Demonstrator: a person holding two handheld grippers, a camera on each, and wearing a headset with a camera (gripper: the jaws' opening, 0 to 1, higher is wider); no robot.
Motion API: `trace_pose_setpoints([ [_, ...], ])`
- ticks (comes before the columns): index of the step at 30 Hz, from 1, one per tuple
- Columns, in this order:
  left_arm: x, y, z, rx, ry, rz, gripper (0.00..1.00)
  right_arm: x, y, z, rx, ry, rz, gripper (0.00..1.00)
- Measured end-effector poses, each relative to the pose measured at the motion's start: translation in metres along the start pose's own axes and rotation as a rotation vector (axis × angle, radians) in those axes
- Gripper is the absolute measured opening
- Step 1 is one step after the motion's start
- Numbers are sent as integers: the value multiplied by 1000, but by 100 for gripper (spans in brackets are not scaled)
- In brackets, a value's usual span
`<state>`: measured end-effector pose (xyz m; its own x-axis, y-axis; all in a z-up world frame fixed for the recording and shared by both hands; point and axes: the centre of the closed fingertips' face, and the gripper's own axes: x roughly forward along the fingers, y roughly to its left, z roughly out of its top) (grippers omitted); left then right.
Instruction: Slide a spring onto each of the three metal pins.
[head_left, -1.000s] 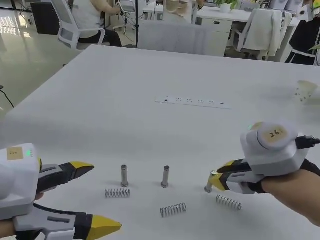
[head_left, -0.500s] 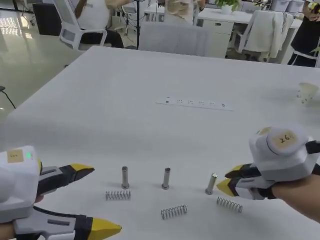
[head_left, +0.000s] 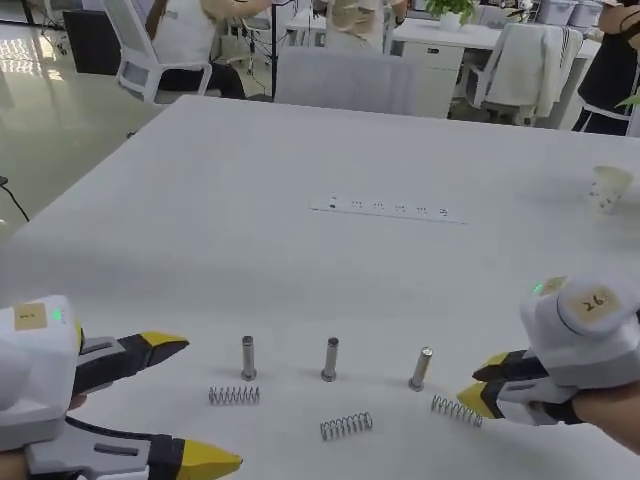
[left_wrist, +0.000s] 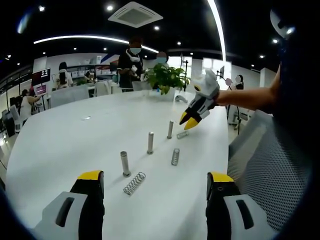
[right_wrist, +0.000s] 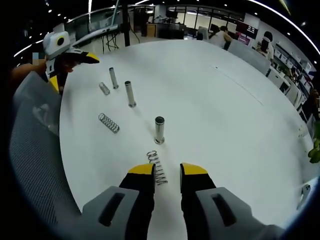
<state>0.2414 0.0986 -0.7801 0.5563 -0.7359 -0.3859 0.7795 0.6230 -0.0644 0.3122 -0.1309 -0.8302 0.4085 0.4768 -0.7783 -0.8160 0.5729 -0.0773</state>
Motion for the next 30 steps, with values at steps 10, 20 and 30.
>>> trace_pose_setpoints([
  [10,0,0,0,1,2,1,81,3,6,-13,-10,29,28,17],
  [20,1,1,-2,-4,4,1,80,9,10,-22,-25,60,44,15],
  [30,1,1,-2,-4,5,1,79,12,13,-28,-29,76,63,12],
])
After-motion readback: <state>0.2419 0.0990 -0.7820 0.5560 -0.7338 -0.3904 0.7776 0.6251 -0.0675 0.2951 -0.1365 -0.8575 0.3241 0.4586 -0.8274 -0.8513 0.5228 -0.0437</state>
